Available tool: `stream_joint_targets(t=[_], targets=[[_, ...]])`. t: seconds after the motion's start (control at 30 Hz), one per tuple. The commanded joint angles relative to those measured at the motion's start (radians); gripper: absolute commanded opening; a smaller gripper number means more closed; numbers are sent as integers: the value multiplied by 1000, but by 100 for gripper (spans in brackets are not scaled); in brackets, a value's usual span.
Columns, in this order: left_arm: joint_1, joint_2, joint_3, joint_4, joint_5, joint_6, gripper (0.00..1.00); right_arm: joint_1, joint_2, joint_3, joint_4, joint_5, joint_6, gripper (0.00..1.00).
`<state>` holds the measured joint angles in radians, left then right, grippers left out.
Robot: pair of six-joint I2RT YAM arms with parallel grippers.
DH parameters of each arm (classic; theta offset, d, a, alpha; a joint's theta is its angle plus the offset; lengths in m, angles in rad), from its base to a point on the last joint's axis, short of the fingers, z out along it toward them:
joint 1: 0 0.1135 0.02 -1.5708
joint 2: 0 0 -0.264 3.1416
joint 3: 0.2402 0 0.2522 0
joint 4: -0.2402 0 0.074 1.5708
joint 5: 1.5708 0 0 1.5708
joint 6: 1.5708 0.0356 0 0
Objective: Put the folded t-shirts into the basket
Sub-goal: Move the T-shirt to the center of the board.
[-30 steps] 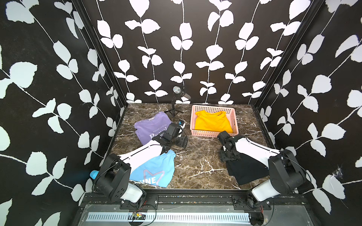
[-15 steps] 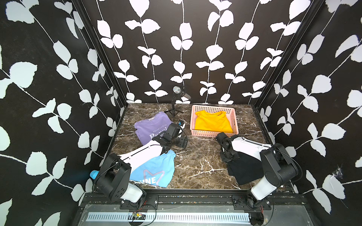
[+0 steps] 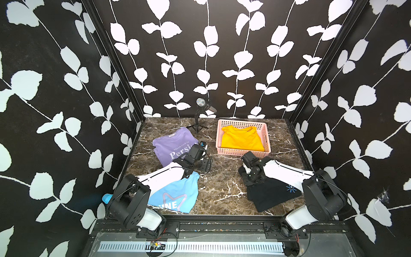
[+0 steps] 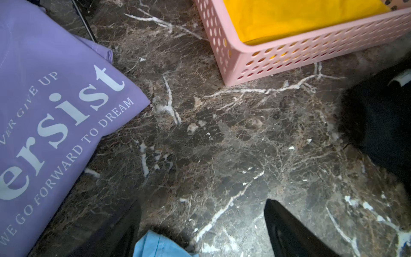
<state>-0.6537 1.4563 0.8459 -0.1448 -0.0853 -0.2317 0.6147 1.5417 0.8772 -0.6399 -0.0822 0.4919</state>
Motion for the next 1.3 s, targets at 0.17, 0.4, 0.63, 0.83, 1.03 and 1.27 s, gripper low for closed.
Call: stream_joint_targets(t=[0.17,0.4,0.63,0.83,1.03,1.27], targets=[[49,-40,-42,13,-44,-76,90,163,63,105,260,-126,237,0],[124,-114,-79,1,-65,-109,90,223,184,132,536,-145,435,0],[139,-163,-97,-22,-87,-118,91,223,251,170,617,-203,457,24],[140,-226,-133,-11,-44,-135,91,211,164,167,519,-190,335,52],[132,-262,-217,141,114,-231,89,109,-4,89,379,-159,214,66],[23,-78,-129,159,95,-234,87,-100,-130,26,255,-95,53,70]])
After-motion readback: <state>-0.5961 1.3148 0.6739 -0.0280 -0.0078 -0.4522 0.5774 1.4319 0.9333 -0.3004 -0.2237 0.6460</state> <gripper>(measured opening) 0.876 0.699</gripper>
